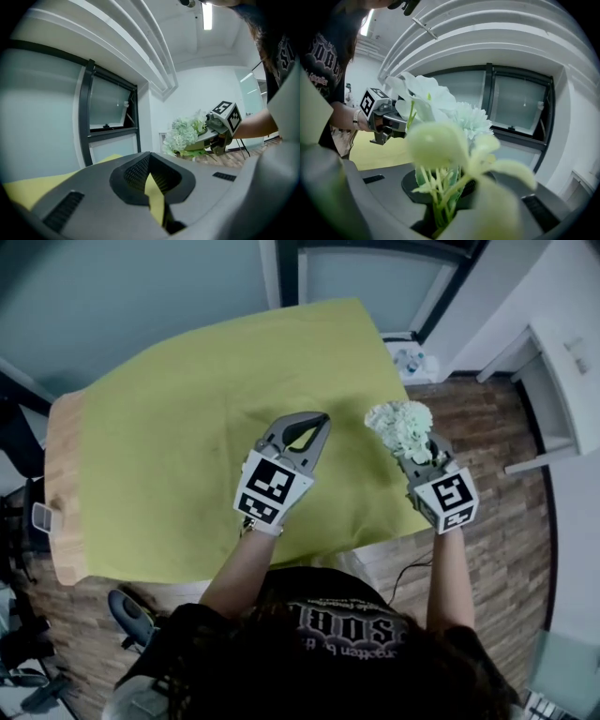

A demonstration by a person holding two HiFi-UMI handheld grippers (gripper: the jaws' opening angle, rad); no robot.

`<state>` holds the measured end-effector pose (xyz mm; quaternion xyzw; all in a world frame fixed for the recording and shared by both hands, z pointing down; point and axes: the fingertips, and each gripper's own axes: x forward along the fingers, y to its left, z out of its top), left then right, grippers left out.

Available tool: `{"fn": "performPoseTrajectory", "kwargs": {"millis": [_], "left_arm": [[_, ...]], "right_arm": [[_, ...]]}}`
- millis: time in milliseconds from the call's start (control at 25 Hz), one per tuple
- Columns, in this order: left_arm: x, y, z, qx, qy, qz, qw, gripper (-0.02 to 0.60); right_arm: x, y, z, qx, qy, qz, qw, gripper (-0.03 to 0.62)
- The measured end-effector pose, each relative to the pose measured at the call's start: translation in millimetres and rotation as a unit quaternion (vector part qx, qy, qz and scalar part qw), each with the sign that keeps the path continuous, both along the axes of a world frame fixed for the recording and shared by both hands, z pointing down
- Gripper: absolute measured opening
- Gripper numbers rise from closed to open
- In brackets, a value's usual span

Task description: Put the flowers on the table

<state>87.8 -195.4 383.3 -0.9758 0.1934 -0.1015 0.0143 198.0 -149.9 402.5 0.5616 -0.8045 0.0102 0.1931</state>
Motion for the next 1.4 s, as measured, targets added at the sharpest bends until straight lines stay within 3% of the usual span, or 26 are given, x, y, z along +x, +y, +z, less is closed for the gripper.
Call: {"fn": "performPoseTrajectory", "kwargs": {"millis": [160,480,1120,1400], "left_arm": [[-11,-7,-1,-0.003,-0.002,-0.056,0.9984,-0.002],[-27,4,5,-0.006,-0.008,-0.136,0.9906,-0.002],[-57,27,13,-0.014,-0.009,-0.177,0.9841,-0.002],[-68,30,15,-0.016,-0.012,-0.178,0.9838,-0.003]], "right_arm": [[-15,-8,14,-0.022,0.011,-0.087,0.996,0.074],[-33,12,43,-0.056,0.052,-0.222,0.972,0.075],[-93,20,105,-0.092,0.037,-0.296,0.95,0.077],[-108,10,143,-0.13,0.03,-0.291,0.947,0.101]]}}
